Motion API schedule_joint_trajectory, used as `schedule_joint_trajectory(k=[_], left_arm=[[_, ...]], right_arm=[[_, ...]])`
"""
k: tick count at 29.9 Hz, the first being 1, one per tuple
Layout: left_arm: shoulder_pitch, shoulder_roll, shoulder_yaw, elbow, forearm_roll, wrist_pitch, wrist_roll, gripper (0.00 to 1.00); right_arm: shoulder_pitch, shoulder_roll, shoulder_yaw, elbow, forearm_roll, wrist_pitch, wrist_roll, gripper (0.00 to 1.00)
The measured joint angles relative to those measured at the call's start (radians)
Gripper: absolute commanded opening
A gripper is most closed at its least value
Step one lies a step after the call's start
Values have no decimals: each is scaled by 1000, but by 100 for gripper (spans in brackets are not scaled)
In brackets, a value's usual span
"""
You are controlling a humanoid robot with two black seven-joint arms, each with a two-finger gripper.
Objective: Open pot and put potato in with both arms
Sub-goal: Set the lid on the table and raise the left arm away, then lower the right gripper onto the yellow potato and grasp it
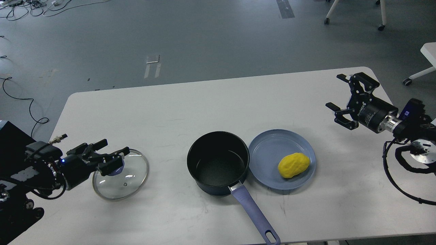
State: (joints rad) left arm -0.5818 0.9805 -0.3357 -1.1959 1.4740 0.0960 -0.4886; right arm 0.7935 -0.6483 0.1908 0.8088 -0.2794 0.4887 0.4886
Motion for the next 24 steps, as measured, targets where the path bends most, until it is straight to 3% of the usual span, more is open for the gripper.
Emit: schedule_joint_trajectory(k=[6, 10, 17, 24], left_arm=[[-194, 44, -12, -45, -504, -395, 0, 97], [-277, 52, -14, -40, -827, -552, 0, 97], [-331, 42, -14, -23, -1003, -585, 0, 97], [-334, 27, -13, -20, -1008, -585, 0, 97]], right_arm=[[213, -93, -58, 124, -477, 0, 0, 100], [421, -104, -210, 209, -709, 0, 0, 100], [793, -15, -566, 371, -1042, 0, 0, 100], [889, 55, -678, 541, -1330, 0, 0, 100]])
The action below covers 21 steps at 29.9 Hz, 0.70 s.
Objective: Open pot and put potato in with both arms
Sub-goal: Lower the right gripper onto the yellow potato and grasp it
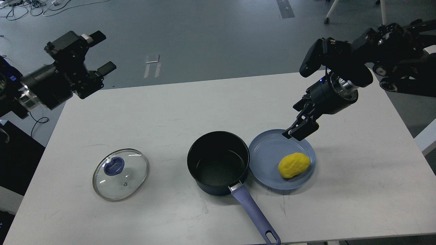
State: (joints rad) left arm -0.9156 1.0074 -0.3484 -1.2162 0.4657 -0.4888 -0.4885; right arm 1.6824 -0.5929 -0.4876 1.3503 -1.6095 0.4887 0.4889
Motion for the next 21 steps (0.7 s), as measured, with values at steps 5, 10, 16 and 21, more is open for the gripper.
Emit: schedule_joint_trajectory(k=[5, 10, 16, 21], left_arm=[[0, -4, -3, 0, 0, 0, 0, 97], [0, -4, -13, -2, 0, 0, 0, 97], [0, 0, -22, -3, 0, 0, 0, 97], [1, 1, -23, -3, 0, 0, 0, 97]], right_arm=[[7, 53, -47, 58, -152, 0, 0, 100], [1, 95, -84, 66, -278, 0, 0, 100], [-34, 158, -96, 57, -334, 0, 0, 100], [-73, 184, -97, 47, -342, 0, 0, 100]])
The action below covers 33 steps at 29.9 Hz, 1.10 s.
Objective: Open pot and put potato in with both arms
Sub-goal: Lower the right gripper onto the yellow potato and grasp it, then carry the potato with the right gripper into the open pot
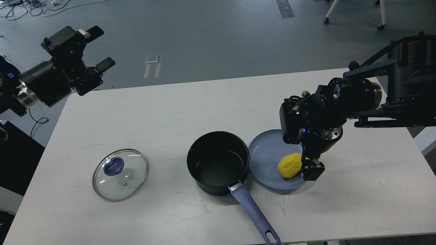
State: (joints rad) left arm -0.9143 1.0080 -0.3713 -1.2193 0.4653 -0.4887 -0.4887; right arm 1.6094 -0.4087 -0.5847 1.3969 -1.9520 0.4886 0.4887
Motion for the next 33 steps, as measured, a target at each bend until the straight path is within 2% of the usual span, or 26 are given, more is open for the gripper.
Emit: schedule_joint_trajectory(k=[20, 24, 26, 29, 32, 33], left_arm=[[1, -1, 2, 0, 1, 0, 0, 97], [2, -1, 2, 0, 1, 0, 0, 97], [2, 0, 2, 0, 1, 0, 0, 97], [2, 0, 2, 0, 1, 0, 0, 97], [2, 0, 2, 0, 1, 0, 0, 97], [2, 0, 2, 0, 1, 0, 0, 97]], right_arm=[[-108, 119, 1, -171, 0, -24, 0, 100], [-121, 139, 0, -184, 0, -30, 0, 97], [-122, 148, 0, -193, 0, -33, 0, 92], [-123, 155, -1, -199, 0, -36, 0, 78], [-123, 157, -9, -200, 0, -38, 0, 62], [-123, 157, -12, -200, 0, -39, 0, 51]])
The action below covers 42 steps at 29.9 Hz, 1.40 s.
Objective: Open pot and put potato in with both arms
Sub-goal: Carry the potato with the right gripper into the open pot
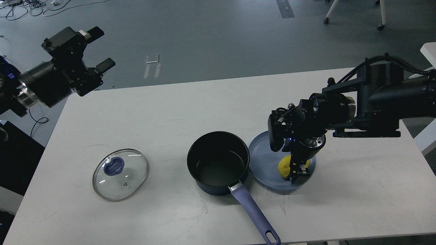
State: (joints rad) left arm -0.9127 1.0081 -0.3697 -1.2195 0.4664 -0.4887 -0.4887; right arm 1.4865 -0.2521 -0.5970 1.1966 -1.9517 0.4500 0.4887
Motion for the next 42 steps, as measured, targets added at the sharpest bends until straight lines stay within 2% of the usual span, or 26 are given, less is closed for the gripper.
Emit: schedule_joint_trajectory(k=[1, 2, 3, 9, 15, 21, 33, 35, 39, 41, 42], left_arm=[[0, 0, 0, 0, 0, 0, 0, 97], [0, 0, 0, 0, 0, 0, 0, 97], [0, 0, 0, 0, 0, 0, 0, 97], [0, 0, -1, -1, 0, 0, 0, 97], [0, -1, -2, -1, -2, 0, 0, 97], [0, -4, -2, -1, -2, 0, 0, 97], [1, -5, -2, -3, -2, 0, 0, 97], [3, -5, -2, -3, -2, 0, 0, 97], [4, -5, -2, -3, -2, 0, 0, 97], [4, -5, -2, -3, -2, 0, 0, 97], [4, -5, -2, -3, -2, 0, 0, 97]], right_arm=[[0, 0, -3, 0, 0, 0, 0, 44], [0, -1, -5, 0, 1, 0, 0, 29], [0, -3, -7, 0, 1, -1, 0, 20], [21, -16, -7, 0, 10, -5, 0, 20], [127, -40, 39, -8, 45, -36, 0, 21], [225, -33, 95, -20, 218, -41, 0, 21], [180, 225, 114, -158, 464, -132, 0, 22], [165, 245, 107, -165, 495, -138, 0, 27], [138, 251, 81, -182, 513, -141, 0, 32], [131, 252, 72, -198, 514, -141, 0, 53], [127, 252, 70, -204, 514, -142, 0, 70]])
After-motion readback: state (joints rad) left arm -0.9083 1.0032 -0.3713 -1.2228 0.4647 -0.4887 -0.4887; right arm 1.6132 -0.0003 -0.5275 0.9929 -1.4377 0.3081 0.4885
